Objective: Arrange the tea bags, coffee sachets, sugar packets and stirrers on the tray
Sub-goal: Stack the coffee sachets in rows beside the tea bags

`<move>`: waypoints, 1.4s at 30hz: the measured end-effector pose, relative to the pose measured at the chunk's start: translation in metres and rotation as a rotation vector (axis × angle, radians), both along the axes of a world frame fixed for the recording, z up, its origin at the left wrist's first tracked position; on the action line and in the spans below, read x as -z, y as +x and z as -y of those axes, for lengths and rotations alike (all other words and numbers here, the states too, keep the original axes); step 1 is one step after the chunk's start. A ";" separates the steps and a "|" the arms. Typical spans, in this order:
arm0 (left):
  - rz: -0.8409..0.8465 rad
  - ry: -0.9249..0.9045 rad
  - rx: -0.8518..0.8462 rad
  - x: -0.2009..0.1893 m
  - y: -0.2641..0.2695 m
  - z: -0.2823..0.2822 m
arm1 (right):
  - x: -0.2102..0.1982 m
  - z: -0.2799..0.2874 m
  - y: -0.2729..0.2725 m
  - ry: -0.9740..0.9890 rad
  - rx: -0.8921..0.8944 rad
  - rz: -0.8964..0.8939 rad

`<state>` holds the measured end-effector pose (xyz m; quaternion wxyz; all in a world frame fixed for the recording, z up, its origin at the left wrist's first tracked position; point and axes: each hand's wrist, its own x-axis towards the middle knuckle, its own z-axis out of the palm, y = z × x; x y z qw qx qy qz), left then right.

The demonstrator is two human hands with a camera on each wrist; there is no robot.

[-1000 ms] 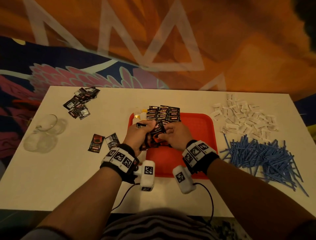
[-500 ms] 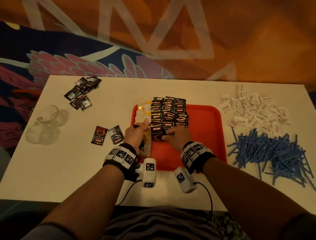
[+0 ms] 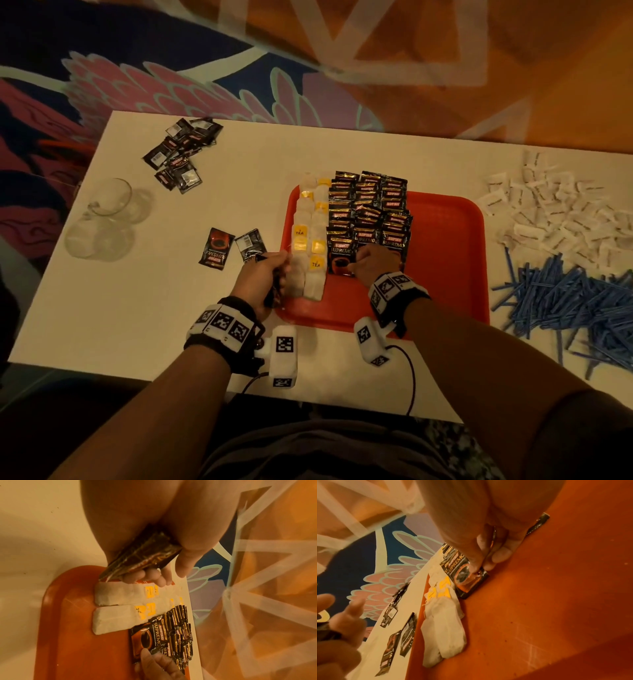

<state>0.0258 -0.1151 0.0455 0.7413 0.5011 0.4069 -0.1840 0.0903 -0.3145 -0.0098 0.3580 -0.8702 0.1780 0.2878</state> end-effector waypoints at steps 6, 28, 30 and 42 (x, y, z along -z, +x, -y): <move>-0.027 0.062 0.010 0.012 -0.003 -0.011 | 0.006 -0.005 0.001 -0.020 0.010 0.015; 0.039 -0.203 -0.022 -0.007 0.005 0.006 | -0.005 0.008 -0.006 0.002 0.069 0.102; 0.051 -0.214 0.030 -0.009 0.007 0.010 | -0.014 0.009 -0.004 0.015 0.007 0.127; 0.141 0.311 0.268 -0.035 0.022 0.044 | -0.082 0.010 -0.006 0.456 -0.225 0.198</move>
